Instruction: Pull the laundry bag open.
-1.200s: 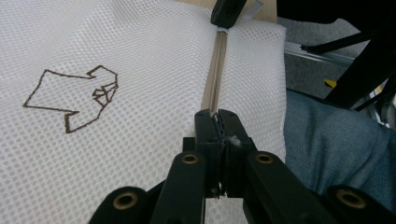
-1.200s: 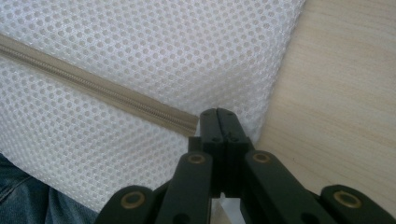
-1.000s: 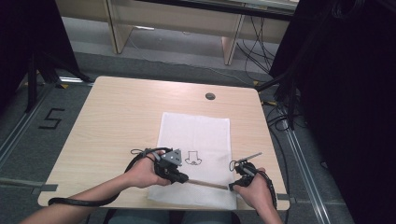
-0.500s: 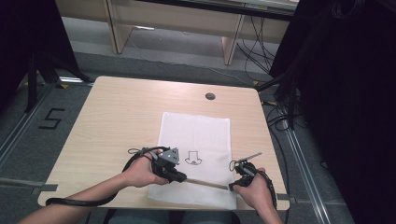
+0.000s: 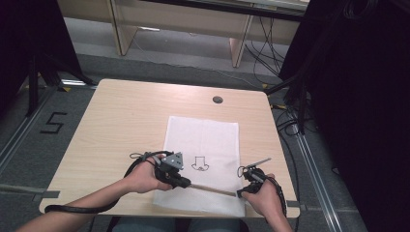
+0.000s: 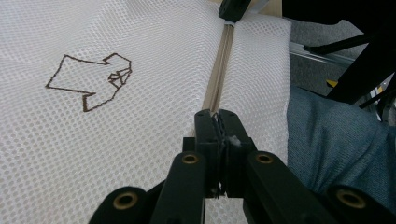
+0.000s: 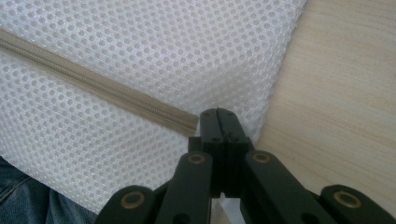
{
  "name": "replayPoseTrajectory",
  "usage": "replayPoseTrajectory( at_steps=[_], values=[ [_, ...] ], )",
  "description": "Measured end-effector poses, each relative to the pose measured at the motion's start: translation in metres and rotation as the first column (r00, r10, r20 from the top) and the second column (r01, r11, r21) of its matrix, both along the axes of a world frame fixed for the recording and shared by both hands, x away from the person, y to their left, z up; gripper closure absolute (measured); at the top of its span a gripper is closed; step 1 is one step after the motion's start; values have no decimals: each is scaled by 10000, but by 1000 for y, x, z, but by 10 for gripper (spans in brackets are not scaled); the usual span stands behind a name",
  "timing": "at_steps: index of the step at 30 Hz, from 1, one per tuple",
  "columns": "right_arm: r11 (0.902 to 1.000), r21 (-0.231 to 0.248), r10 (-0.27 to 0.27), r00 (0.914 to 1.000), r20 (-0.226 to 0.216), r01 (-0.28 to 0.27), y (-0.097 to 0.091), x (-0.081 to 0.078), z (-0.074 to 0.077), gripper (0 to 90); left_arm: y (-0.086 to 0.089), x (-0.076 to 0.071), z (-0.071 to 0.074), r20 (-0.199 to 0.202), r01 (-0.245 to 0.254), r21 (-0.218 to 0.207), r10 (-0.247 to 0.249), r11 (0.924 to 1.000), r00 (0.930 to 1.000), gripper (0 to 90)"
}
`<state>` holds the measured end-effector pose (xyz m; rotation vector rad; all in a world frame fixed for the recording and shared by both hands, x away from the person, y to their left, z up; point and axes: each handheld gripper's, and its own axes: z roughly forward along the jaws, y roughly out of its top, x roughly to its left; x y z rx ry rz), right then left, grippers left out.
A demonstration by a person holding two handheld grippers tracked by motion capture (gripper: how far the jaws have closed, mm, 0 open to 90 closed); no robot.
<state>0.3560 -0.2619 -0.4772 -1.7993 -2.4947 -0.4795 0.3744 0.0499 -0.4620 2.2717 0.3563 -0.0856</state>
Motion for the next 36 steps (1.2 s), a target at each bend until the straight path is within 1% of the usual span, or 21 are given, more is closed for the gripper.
replayPoseTrajectory(
  at_steps=[1, 2, 3, 5, 6, 9, 10, 12, 13, 14, 17, 18, 19, 23, 26, 27, 28, 30, 34, 35, 36],
  values=[
    [10000, -8, 17, 10000, 8, -17, 0, 0, 0, 900, 1, 1, 0, 53, 131, -35, -131, 9999, 9999, 874],
    [10000, -11, 17, 10000, 8, -17, 0, 0, 0, 900, 1, 0, 0, -60, -6, -59, 5, 10000, 10000, 875],
    [10000, -14, 19, 10000, 11, -19, 0, 0, 0, 900, 1, 1, 0, 60, 144, -38, -143, 9999, 9999, 874],
    [10000, -57, 65, 10000, 63, -65, 0, 0, 0, 900, 1, 1, 0, 118, 159, -5, -159, 9999, 9998, 874],
    [10000, -63, 33, 10000, 40, -33, 0, 0, 0, 900, 1, 0, 0, -39, 19, -45, -19, 10000, 10000, 874],
    [9999, -116, -17, 10000, -2, 17, 1, -1, 0, 900, 3, 0, 0, 37, 6, -50, -6, 10000, 10000, 874],
    [9999, -132, -4, 10000, -4, 4, 1, -1, 0, 900, 4, 0, 0, -75, -65, -43, 64, 10000, 10000, 874],
    [9999, -130, -3, 10000, 3, 3, 0, 0, 0, 900, 6, 2, 1, 59, 68, -44, -68, 10000, 10000, 874],
    [9999, -110, -8, 10000, 12, 8, 0, 0, 0, 900, 6, 1, 0, -91, -100, -62, 99, 9999, 9999, 875],
    [9999, -105, -12, 10000, 10, 12, 1, 0, 0, 900, 7, 1, 1, 18, -1, -55, 1, 10000, 10000, 874],
    [10000, -65, 28, 10000, 39, -28, 0, 0, 0, 900, 8, 1, 1, -34, -103, -36, 102, 9999, 9999, 875],
    [9999, -97, 141, 9999, 37, -141, -1, 0, 0, 900, 8, 1, 0, -42, -112, -100, 112, 9999, 9999, 874],
    [9992, -297, 280, 9996, 26, -279, -3, 0, 0, 900, 8, 1, 0, 25, -100, 9, 100, 9999, 9999, 875],
    [9992, -288, 292, 9996, 28, -291, -3, 0, 0, 900, 11, 2, 0, 25, -64, -90, 64, 9999, 10000, 875],
    [9992, -285, 287, 9996, -9, -287, -3, 0, 0, 900, 11, 2, -1, -103, -280, -31, 280, 9996, 9996, 874],
    [9992, -281, 285, 9996, -16, -286, -3, 0, 0, 900, 11, 2, -1, 17, -154, -5, 154, 9999, 9999, 874],
    [9992, -283, 283, 9996, -22, -284, -3, 0, 0, 900, 11, 1, -1, -85, -285, -5, 285, 9996, 9996, 874],
    [9992, -282, 276, 9996, -16, -277, -3, 0, 0, 900, 12, 2, -1, -12, -154, -17, 154, 9999, 9999, 874],
    [9987, -304, 402, 9992, 70, -400, -4, 1, 0, 900, 16, 3, -1, -1, -227, 75, 227, 9997, 9997, 874],
    [9999, -80, 152, 9999, 77, -151, -1, 1, 0, 900, 17, 2, 0, -87, -345, 31, 345, 9994, 9994, 874],
    [9999, 3, 151, 9998, 100, -151, -1, 1, 0, 900, 18, 3, 0, -67, -326, 77, 326, 9994, 9994, 874]
  ],
)
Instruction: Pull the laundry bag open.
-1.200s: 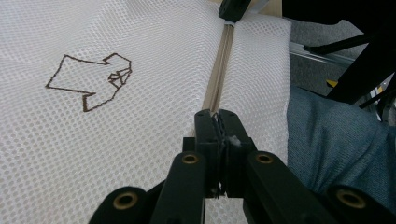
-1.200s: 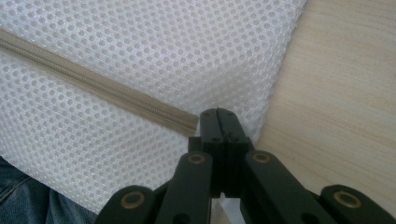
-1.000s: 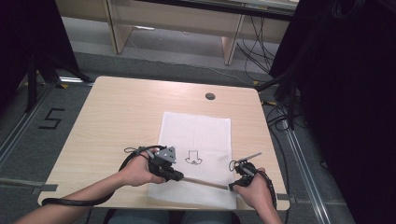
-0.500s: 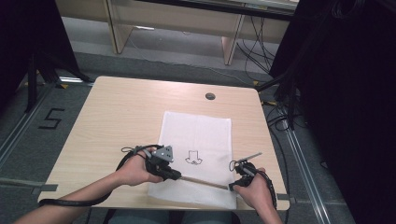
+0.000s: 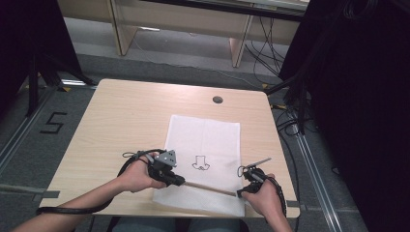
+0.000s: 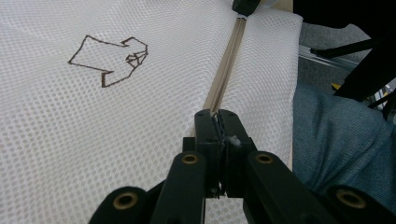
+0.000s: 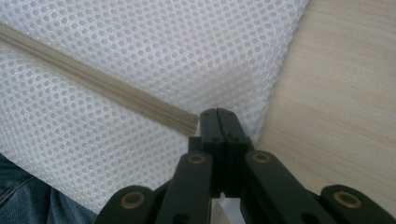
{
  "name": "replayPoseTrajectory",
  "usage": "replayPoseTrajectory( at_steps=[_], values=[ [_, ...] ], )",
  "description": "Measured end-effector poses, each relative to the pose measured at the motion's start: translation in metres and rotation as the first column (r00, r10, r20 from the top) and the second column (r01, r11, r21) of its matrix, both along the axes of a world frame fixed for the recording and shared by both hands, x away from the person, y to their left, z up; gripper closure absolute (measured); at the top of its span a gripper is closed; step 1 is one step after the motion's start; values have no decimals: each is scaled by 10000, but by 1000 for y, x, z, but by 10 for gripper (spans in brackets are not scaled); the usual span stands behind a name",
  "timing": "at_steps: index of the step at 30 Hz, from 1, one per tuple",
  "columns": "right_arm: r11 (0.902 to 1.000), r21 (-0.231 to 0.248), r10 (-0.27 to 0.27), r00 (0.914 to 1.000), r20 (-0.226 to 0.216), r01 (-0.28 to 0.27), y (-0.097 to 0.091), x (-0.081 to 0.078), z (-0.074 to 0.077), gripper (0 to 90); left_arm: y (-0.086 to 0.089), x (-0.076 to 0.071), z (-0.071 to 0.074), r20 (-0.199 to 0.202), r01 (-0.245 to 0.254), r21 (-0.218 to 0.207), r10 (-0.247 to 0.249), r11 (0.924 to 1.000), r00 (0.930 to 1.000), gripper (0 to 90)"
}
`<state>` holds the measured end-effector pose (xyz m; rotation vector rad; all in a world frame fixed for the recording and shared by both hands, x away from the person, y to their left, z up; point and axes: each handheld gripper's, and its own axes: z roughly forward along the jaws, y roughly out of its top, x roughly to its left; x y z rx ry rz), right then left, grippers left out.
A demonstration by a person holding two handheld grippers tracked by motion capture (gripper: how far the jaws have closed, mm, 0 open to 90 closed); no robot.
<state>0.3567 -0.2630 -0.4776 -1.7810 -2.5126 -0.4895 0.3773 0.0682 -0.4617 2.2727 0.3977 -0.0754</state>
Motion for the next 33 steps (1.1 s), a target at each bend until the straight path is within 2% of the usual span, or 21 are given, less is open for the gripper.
replayPoseTrajectory(
  at_steps=[1, 2, 6, 7, 10, 11, 12, 13, 14, 16, 17, 19, 22, 23, 25, 27, 30, 31, 32, 33],
  values=[
    [9998, 106, -183, 9998, -91, 184, 1, -1, 0, 900, 1, 0, 0, 23, -23, -27, 23, 10000, 10000, 874],
    [9998, 141, 155, 9996, 217, -158, -1, 1, -2, 900, 2, 0, 0, 26, -62, -2, 62, 10000, 10000, 874],
    [9998, 167, 110, 9994, 333, -115, 0, 1, -3, 900, 4, 1, 2, 134, 51, 14, -51, 10000, 9999, 874],
    [9998, 110, 172, 9996, 231, -175, 0, 1, -2, 900, 4, 1, 1, 59, -41, -17, 41, 10000, 10000, 874],
    [9998, 158, 101, 9994, 333, -107, 0, 0, -2, 900, 5, 0, 2, 48, -66, -35, 66, 10000, 10000, 874],
    [9998, 88, 159, 9995, 260, -161, 0, 1, -2, 900, 4, -1, 1, 10, -105, -97, 105, 9999, 9999, 874],
    [9992, 113, -391, 9984, -407, 396, 3, -2, 2, 900, 4, -1, 1, -13, -122, -92, 122, 9999, 9999, 874],
    [9970, 311, -700, 9966, -433, 714, 5, -3, 2, 900, 4, -1, 1, -29, -119, -93, 119, 9999, 9999, 874],
    [9968, 317, -721, 9965, -428, 735, 6, -3, 1, 900, 5, -1, 1, -28, -103, -85, 103, 9999, 9999, 874],
    [9979, 259, -588, 9974, -414, 599, 5, -2, 2, 900, 5, 0, 0, 75, 55, -38, -55, 10000, 10000, 874],
    [9992, 132, -380, 9987, -333, 385, 3, -2, 2, 900, 5, -1, 0, -73, -93, -89, 93, 9999, 9999, 874],
    [9994, 104, -337, 9988, -352, 341, 2, -2, 2, 900, 6, 0, -1, 30, 29, -69, -29, 10000, 10000, 874],
    [10000, 81, 17, 9993, -363, -14, -1, -1, 2, 900, 8, -1, -3, -61, -173, -72, 172, 9998, 9998, 874],
    [9998, 179, -121, 9993, -357, 127, 0, -1, 2, 900, 9, 0, -2, -86, -121, -147, 120, 9998, 9999, 874],
    [9999, 127, -106, 9993, -347, 110, 0, -1, 2, 900, 11, -1, -2, -34, -198, -34, 198, 9998, 9998, 874],
    [9998, 147, -95, 9994, -342, 100, 0, -1, 2, 900, 13, 1, -3, -38, -160, -123, 160, 9998, 9999, 874],
    [9996, 179, -224, 9986, -479, 233, 1, -2, 3, 900, 16, 0, -4, -149, -357, -154, 355, 9992, 9993, 874],
    [9996, 166, -223, 9987, -459, 231, 1, -2, 3, 900, 18, 1, -5, -151, -294, -178, 292, 9994, 9995, 874],
    [9999, 131, -34, 9998, -201, 36, -1, -1, 1, 900, 19, 0, -5, -113, -334, -161, 332, 9993, 9994, 874],
    [9997, 86, -206, 9996, -175, 208, 0, -1, 1, 900, 20, 0, -5, -154, -342, -110, 341, 9994, 9993, 874]
  ],
)
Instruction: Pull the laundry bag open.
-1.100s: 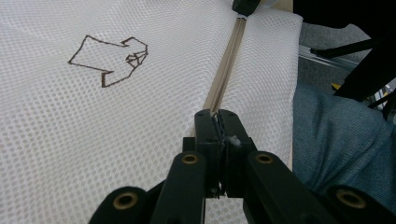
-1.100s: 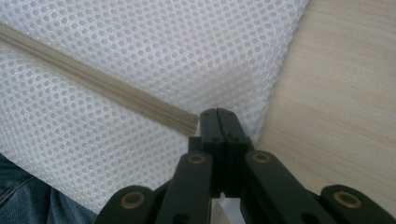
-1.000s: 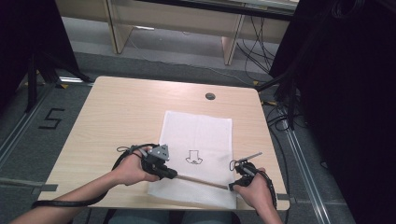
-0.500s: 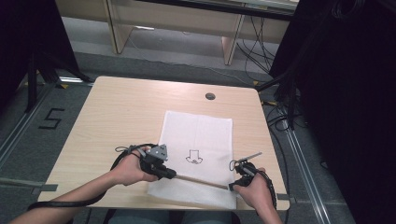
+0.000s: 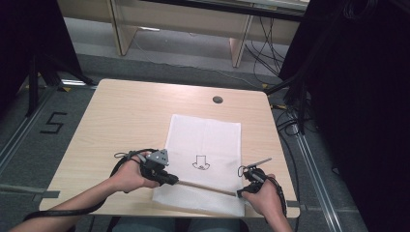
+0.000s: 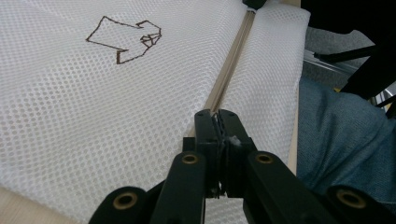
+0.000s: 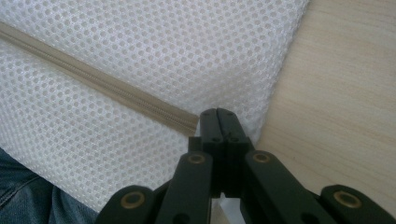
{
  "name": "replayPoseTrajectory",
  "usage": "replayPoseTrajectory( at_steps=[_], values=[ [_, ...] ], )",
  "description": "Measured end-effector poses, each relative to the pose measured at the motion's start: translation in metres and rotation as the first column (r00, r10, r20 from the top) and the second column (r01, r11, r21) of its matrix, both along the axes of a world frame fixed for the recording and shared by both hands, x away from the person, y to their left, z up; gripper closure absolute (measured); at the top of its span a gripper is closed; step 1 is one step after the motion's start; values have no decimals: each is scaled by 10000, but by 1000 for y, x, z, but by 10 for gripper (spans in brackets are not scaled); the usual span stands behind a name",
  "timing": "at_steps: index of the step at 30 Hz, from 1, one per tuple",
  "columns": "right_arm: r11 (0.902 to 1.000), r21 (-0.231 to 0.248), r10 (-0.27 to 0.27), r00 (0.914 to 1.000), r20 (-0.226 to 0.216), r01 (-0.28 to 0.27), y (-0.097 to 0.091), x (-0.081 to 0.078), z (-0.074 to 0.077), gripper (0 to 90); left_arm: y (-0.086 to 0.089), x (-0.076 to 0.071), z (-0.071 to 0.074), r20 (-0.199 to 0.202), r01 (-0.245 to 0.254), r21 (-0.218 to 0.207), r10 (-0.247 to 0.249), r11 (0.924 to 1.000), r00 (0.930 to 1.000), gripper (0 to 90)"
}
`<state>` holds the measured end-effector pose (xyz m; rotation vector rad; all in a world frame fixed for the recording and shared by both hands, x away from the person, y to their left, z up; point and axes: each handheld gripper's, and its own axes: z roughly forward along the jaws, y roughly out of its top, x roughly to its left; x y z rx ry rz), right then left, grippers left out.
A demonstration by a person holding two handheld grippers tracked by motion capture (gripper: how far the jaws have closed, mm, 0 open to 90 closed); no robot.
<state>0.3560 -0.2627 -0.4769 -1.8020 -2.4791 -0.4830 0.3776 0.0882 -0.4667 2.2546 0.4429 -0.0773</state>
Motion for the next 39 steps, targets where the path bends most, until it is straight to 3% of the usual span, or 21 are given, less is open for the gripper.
replayPoseTrajectory(
  at_steps=[2, 3, 5, 7, 8, 9, 10, 12, 13, 17, 18, 19, 23, 24, 27, 29, 39],
  values=[
    [9995, 16, 324, 9993, 191, -324, -2, 1, -1, 900, 2, -1, 0, -99, -98, -108, 97, 9999, 9999, 874],
    [10000, -42, 16, 10000, -23, -16, 0, 0, 0, 900, 3, 0, 0, -11, -64, -48, 64, 10000, 10000, 874],
    [10000, -11, -44, 10000, 27, 44, 0, 0, 0, 900, 5, 0, 1, 61, -70, 33, 69, 10000, 10000, 874],
    [10000, -42, -71, 10000, -1, 71, 1, 0, 0, 900, 7, -1, 1, -125, -235, -94, 234, 9997, 9996, 874],
    [9993, 98, -356, 9990, -266, 358, 3, -2, 1, 900, 7, -1, 1, 13, -225, -33, 225, 9997, 9997, 874],
    [10000, -70, 58, 10000, -2, -58, -1, 0, 0, 900, 8, 0, 1, 51, -98, -27, 98, 9999, 9999, 874],
    [10000, -52, 13, 10000, 10, -13, 0, 0, 0, 900, 10, -1, 1, -66, -278, -65, 278, 9996, 9996, 874],
    [9994, 100, -335, 9989, -330, 338, 3, -2, 2, 900, 13, -1, 1, -31, -288, -66, 287, 9996, 9996, 874],
    [9998, -105, 157, 9998, 94, -156, -1, 0, 0, 900, 14, -1, 0, -57, -364, -30, 363, 9993, 9993, 874],
    [10000, -42, -34, 10000, 18, 34, 0, 0, 0, 900, 17, -2, -2, -101, -333, -90, 332, 9994, 9994, 874],
    [10000, 5, 46, 10000, 81, -46, -1, 0, 0, 900, 17, -2, -2, -7, -245, -68, 244, 9997, 9997, 874],
    [9991, 81, 422, 9983, 405, -425, -3, 1, -2, 900, 18, -2, -3, -155, -410, -89, 409, 9991, 9990, 874],
    [9997, 64, 250, 9996, 114, -251, -2, 0, 0, 900, 23, -1, -3, -12, -304, -9, 304, 9995, 9995, 874],
    [9999, 65, 142, 9999, 12, -142, -1, -1, 0, 900, 24, -2, -3, -118, -537, -42, 536, 9985, 9985, 874],
    [9998, 181, 69, 9998, 191, -73, -1, -1, -1, 900, 30, -2, -3, -93, -623, 5, 623, 9981, 9980, 874],
    [9999, 91, 140, 9999, -11, -140, -1, -1, 1, 900, 34, -1, -4, -166, -628, -45, 628, 9980, 9979, 874],
    [9998, 162, 87, 10000, 19, -87, -1, -1, 0, 900, 56, -2, -8, -160, -1060, -68, 1059, 9943, 9942, 874]
  ],
)
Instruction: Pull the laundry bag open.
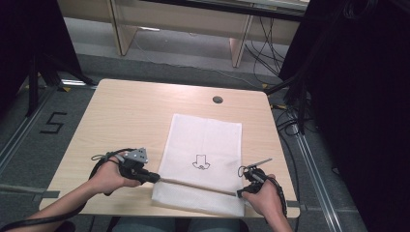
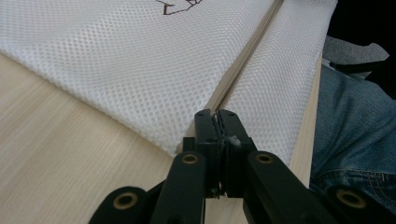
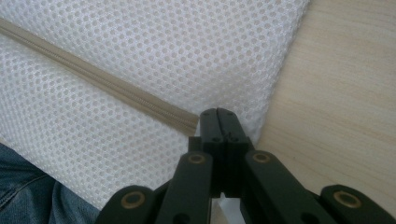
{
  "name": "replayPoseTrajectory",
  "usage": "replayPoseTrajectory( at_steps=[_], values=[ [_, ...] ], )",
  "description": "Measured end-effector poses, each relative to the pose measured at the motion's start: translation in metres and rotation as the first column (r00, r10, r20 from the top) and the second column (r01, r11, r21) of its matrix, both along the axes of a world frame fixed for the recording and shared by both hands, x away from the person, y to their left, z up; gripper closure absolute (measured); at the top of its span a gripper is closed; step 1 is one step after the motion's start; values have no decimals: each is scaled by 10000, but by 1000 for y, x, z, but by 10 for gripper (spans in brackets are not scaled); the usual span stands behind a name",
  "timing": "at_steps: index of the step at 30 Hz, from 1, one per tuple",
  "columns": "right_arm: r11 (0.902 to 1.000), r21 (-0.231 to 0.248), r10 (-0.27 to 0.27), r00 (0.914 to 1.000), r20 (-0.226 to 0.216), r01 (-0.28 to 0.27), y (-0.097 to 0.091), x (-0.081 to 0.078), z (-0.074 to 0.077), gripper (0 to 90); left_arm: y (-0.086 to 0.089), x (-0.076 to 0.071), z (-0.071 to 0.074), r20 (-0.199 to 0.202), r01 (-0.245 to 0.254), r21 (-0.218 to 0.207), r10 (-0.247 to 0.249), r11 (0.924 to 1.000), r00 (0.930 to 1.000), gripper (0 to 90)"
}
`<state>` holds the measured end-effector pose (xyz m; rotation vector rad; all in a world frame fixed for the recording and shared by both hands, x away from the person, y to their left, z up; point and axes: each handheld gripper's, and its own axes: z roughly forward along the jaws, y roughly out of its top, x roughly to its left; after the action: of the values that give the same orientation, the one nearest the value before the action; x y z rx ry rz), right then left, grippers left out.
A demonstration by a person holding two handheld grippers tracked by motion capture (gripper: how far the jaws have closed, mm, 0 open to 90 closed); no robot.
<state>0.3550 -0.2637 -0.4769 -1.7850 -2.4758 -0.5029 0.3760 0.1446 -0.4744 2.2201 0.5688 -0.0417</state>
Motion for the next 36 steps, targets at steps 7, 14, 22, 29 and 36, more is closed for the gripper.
replayPoseTrajectory(
  at_steps=[7, 14, 22, 29, 36],
  values=[
    [10000, -34, -26, 10000, -7, 26, 0, 0, 0, 900, 11, 2, 0, -150, -376, -198, 373, 9991, 9992, 874],
    [9999, -39, 110, 9998, 180, -109, -1, 1, -2, 900, 11, 2, -7, -55, -347, 13, 347, 9994, 9994, 873],
    [9998, -179, 18, 10000, 1, -18, 0, 0, 0, 900, 8, -1, -13, -280, -609, 81, 611, 9981, 9977, 871],
    [9989, -151, 454, 9981, 406, -448, 0, 1, -1, 900, 7, -2, -15, -171, -706, 156, 708, 9974, 9973, 868],
    [9999, -161, 10, 9996, 294, -5, 2, -3, 1, 897, 6, -4, -16, 47, -698, 277, 697, 9972, 9976, 821]
  ],
)
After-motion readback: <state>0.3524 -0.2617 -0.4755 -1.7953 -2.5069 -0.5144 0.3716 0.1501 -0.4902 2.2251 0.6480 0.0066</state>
